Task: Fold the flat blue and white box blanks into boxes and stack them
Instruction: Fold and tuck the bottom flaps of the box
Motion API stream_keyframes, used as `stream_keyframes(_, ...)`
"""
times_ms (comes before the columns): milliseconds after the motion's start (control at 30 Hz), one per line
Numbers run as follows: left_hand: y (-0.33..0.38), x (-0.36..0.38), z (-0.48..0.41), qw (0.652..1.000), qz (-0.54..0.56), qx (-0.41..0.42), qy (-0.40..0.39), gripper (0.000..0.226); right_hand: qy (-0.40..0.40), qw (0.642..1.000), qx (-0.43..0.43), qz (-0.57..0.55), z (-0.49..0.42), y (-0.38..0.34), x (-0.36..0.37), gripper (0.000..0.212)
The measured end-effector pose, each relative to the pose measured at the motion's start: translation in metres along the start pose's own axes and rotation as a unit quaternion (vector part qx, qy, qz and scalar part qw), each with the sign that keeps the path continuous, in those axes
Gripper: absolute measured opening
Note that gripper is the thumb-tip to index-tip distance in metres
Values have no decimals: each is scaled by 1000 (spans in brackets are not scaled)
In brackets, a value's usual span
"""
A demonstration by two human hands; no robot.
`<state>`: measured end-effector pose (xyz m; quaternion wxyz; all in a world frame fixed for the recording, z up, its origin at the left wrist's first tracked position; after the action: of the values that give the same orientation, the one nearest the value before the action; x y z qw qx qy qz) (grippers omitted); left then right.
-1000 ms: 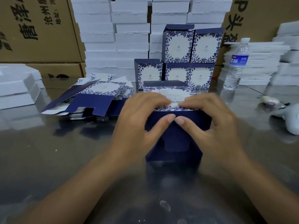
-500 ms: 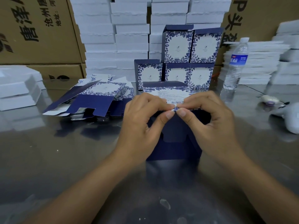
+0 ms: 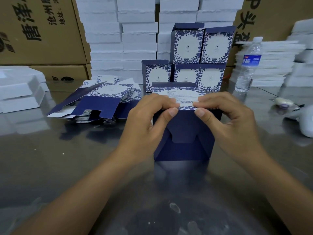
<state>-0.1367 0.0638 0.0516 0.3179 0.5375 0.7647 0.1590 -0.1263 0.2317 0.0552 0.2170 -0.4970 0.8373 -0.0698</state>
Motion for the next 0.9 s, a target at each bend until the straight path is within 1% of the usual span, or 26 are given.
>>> stream_keyframes(100,-3,0,-1,1000,18,-14,-16,12,16,999,16,-25,0,2,-3,11)
stream_keyframes(167,-8,-1,-1,998,48,-42,-26,11,29,999,26,-38,0,4,-7,11)
stream_keyframes(300,-14,-4,-2,991,105,-80,-28,9,29,997,43,-50,0,7,-8,10)
stream_keyframes(367,-13,-5,-3,991,103,-79,-24,7,25,997,48,-53,0,8,-7,10)
stream_keyframes(500,-16,-5,-3,992,96,-77,-30,10,33,995,66,-73,1,12,-10,8)
stream_keyframes(667,-21,-5,-5,985,128,-97,-69,15,51,989,106,-87,4,21,-10,6)
stream_keyframes(900,-23,-5,-7,980,143,-111,-78,12,57,987,122,-83,6,26,-9,8)
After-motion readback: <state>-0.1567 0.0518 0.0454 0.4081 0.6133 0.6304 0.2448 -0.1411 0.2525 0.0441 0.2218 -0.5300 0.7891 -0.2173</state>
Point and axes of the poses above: each hand's wrist, its own z-axis away from the middle knuckle, its own x-axis out of the palm, y = z × x, the point moved 6 cm from there along -z, towards the middle knuckle, and after that the axes turned 9 degrees about -x, right-handed, at the moved point
